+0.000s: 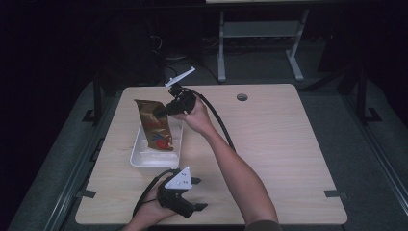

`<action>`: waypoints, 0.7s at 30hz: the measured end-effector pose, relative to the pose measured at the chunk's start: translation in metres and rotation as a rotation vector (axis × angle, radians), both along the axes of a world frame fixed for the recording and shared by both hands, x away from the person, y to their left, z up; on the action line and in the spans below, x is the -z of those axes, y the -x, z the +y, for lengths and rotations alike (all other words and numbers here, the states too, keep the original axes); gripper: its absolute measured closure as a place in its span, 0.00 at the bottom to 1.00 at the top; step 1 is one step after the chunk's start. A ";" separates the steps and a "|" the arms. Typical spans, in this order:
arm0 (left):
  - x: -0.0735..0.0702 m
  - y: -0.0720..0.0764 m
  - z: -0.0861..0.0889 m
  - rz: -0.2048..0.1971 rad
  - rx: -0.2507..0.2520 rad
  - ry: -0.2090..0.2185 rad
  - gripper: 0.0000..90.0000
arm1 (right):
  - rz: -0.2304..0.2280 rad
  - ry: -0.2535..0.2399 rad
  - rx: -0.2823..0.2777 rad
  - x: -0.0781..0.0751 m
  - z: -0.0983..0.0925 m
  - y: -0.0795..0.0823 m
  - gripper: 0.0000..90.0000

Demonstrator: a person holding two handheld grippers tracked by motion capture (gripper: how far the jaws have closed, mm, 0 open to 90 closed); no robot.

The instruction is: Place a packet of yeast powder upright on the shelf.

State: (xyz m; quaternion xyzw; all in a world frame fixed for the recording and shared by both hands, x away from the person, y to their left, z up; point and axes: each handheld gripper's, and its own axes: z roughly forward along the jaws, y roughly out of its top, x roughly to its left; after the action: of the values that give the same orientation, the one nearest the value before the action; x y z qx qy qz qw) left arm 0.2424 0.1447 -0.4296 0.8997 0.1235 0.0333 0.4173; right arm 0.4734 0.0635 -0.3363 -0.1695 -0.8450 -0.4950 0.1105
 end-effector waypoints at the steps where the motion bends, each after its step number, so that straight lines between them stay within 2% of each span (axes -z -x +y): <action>1: 0.000 0.000 0.000 0.001 0.000 0.000 0.23 | 0.002 -0.001 -0.002 0.002 0.000 0.000 0.93; 21: 0.001 -0.001 0.001 0.002 0.002 -0.011 0.22 | 0.023 0.001 0.000 0.016 0.001 0.000 0.93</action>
State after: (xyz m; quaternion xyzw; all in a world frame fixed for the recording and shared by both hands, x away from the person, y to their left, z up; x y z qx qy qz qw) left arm 0.2434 0.1453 -0.4305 0.9022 0.1230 0.0327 0.4121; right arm 0.4731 0.0644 -0.3525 -0.1753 -0.8440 -0.4925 0.1201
